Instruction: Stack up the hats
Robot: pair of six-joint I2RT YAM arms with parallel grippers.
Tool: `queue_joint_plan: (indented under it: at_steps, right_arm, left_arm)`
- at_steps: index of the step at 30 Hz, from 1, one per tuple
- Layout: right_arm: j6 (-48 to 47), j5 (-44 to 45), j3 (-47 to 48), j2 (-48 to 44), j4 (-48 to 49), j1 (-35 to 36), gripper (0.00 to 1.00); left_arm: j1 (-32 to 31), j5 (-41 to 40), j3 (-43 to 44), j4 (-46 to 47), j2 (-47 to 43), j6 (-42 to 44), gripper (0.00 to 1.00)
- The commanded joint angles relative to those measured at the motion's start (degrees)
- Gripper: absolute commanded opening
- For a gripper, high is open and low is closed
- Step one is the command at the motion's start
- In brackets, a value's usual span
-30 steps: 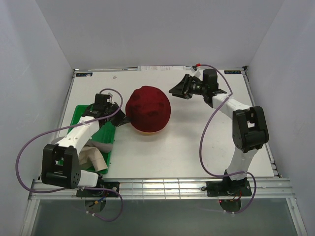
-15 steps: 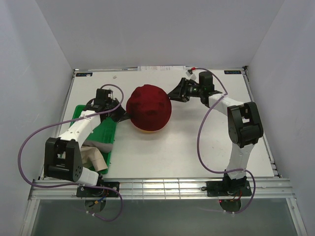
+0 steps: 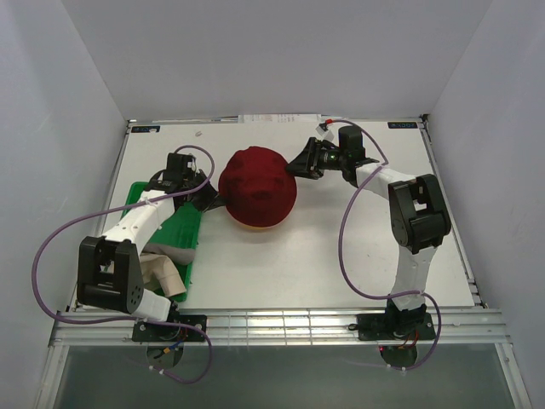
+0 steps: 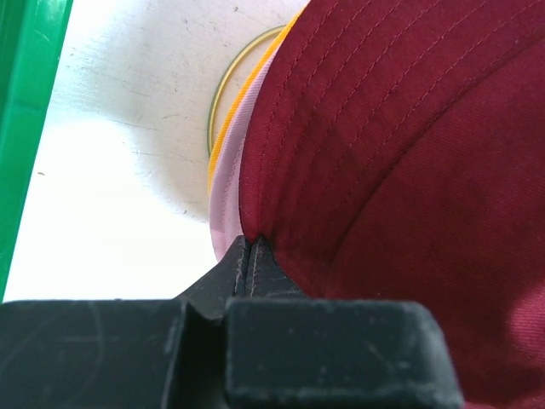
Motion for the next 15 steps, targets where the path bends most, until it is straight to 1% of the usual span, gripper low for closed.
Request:
queue_joint_plan:
  at_steps: [1, 15]
  right_arm:
    - [-2.1, -0.1, 2.4, 0.1, -0.1, 0.4, 0.52]
    - [2.1, -2.4, 1.2, 0.8, 4.8, 0.7, 0.48]
  left_arm:
    - [0.1, -0.4, 1.5, 0.6, 0.1, 0.8, 0.0]
    - [0.0, 0.0, 1.4, 0.9, 0.6, 0.9, 0.0]
